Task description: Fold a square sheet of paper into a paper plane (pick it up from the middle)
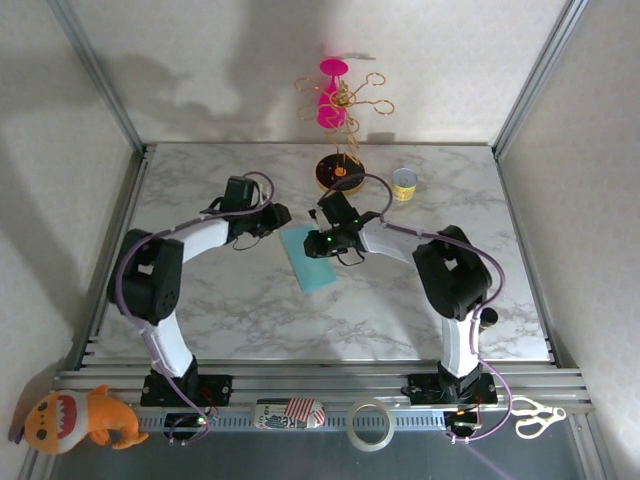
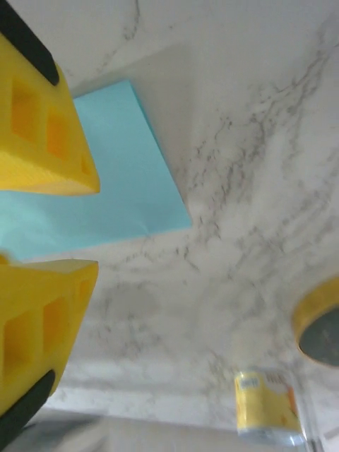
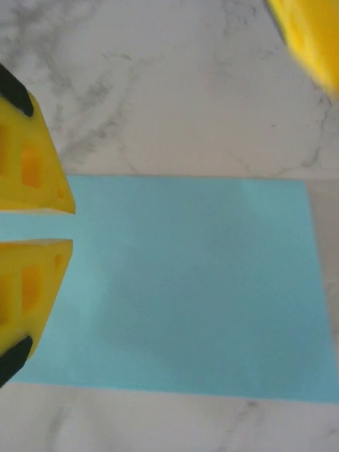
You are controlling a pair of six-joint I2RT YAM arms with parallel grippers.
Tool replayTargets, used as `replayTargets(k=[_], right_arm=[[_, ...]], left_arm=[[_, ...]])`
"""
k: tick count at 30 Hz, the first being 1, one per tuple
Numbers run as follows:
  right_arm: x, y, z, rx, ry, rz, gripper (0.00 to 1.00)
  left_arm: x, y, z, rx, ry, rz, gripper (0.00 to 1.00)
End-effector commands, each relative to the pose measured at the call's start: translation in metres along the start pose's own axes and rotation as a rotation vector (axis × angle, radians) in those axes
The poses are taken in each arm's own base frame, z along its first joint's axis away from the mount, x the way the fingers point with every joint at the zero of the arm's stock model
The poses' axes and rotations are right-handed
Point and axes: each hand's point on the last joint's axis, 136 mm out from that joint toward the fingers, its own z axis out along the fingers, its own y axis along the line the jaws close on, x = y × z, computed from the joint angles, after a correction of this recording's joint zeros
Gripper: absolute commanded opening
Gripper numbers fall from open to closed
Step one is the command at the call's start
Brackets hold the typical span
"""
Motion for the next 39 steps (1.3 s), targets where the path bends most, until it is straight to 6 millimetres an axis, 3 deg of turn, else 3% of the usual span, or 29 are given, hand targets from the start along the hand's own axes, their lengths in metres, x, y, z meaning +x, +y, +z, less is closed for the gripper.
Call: replayTargets(k=[1,6,10,12,18,22,25,28,31,32,35,39], right_arm=[[-0.001,-0.011,0.019,0.061,0.034,-0.118,0.2],[0.005,0.003,0.039,-0.004,0.075,-0.204,0.21],[0.016,-0.012,0.055,0.049,0.089,-0.15,0.21],[0.022,-0.023,0.061,0.089,0.079,-0.067,0.21],[0.051,-0.053,0.066,0.183,0.029,0.394,0.21],[0.043,-0.05,0.052,0.183,-0.028,0.493,0.21],[0.028,-0.03,0.04,0.091,-0.063,0.487,0.23],[0.001,-0.011,0.024,0.011,-0.097,0.441,0.29],[-0.024,0.009,-0.004,-0.081,-0.163,0.401,0.42],[-0.033,0.001,-0.014,-0.092,-0.187,0.416,0.45],[-0.031,-0.002,-0.03,-0.125,-0.194,0.433,0.48],[-0.008,-0.023,-0.042,-0.095,-0.187,0.489,0.52]], left_arm=[[-0.016,0.009,-0.029,-0.033,-0.122,-0.094,0.36],[-0.019,0.021,-0.059,-0.063,-0.206,-0.152,0.42],[-0.014,0.024,-0.069,-0.081,-0.221,-0.162,0.48],[-0.011,0.025,-0.071,-0.08,-0.223,-0.172,0.5],[0.0,0.027,-0.064,-0.055,-0.191,-0.197,0.55],[0.009,0.024,-0.052,-0.041,-0.15,-0.199,0.56],[0.018,0.019,-0.041,-0.028,-0.118,-0.195,0.57],[0.027,0.012,-0.03,-0.004,-0.083,-0.195,0.57],[0.034,0.003,-0.019,0.033,-0.049,-0.197,0.57],[0.037,0.0,-0.016,0.038,-0.036,-0.193,0.57],[0.044,-0.004,-0.003,0.042,0.003,-0.18,0.56],[0.053,-0.011,0.019,0.039,0.054,-0.156,0.51]])
